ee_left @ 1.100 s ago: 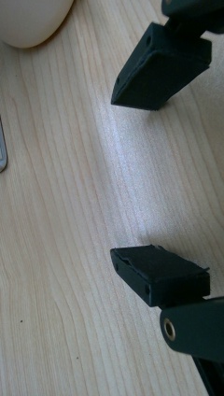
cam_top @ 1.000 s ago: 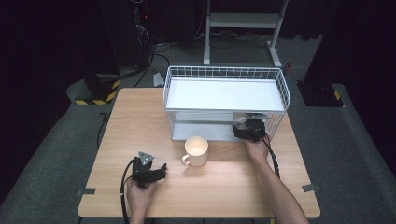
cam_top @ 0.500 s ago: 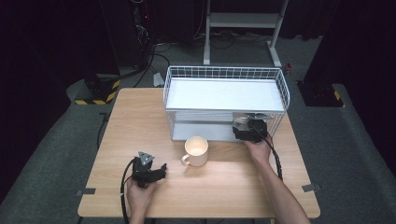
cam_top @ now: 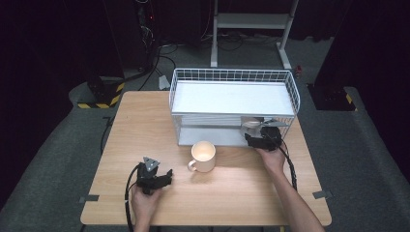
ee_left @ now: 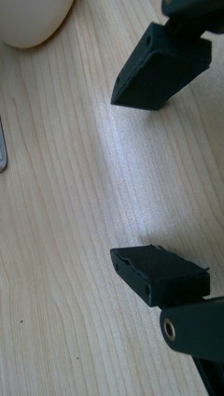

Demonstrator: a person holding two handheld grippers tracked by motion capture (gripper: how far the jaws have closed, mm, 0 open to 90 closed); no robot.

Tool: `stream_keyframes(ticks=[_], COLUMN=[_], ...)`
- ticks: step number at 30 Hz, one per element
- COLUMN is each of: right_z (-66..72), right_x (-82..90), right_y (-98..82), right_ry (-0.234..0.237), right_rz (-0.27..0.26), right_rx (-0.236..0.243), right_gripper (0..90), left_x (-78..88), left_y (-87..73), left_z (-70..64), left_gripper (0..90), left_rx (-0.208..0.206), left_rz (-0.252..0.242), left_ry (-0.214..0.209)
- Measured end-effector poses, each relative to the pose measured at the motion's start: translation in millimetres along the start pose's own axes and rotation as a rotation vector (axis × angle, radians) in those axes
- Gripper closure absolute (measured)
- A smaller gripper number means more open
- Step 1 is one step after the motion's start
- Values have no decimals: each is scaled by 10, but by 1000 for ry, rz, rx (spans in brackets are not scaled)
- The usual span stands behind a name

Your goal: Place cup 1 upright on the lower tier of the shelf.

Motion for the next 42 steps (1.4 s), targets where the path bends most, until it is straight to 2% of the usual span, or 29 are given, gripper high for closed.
stream_keyframes(ticks=[1,3,4,5,7,14,23,32,42], right_z=[13,14,27,17,24,40,47,81,81], right_x=[21,46,60,66,88,210,374,508,640], right_y=[0,-12,-26,-34,-60,-126,-166,-136,-191], right_ry=[-4,-7,-6,-7,-9,-22,-1,25,38], right_rz=[-1,-11,-5,-12,-13,-29,-64,-85,-114], right_rx=[-12,-1,-17,-2,-12,-20,-38,-23,-39], right_gripper=[187,206,215,233,272,332,346,345,348], left_x=[1,1,1,1,1,1,0,0,0], left_y=[-1,-1,-1,-1,-1,-1,-1,-1,-1], left_z=[-1,0,-1,0,-1,-1,-1,-1,-1], left_gripper=[223,223,223,223,223,223,223,223,223], left_rx=[1,0,1,0,1,1,1,0,0], left_rz=[1,1,1,1,1,1,0,0,0], left_ry=[0,0,0,0,0,0,0,0,1])
Point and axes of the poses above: each handheld gripper's, and its own axes: x roughly backward along the jaws, y roughly out of its top, z roughly to its left, the point moved 7 cm from there along -x, roughly forward along the jaws, and after that the axes turned 13 degrees about x, right-handed, at the moved point
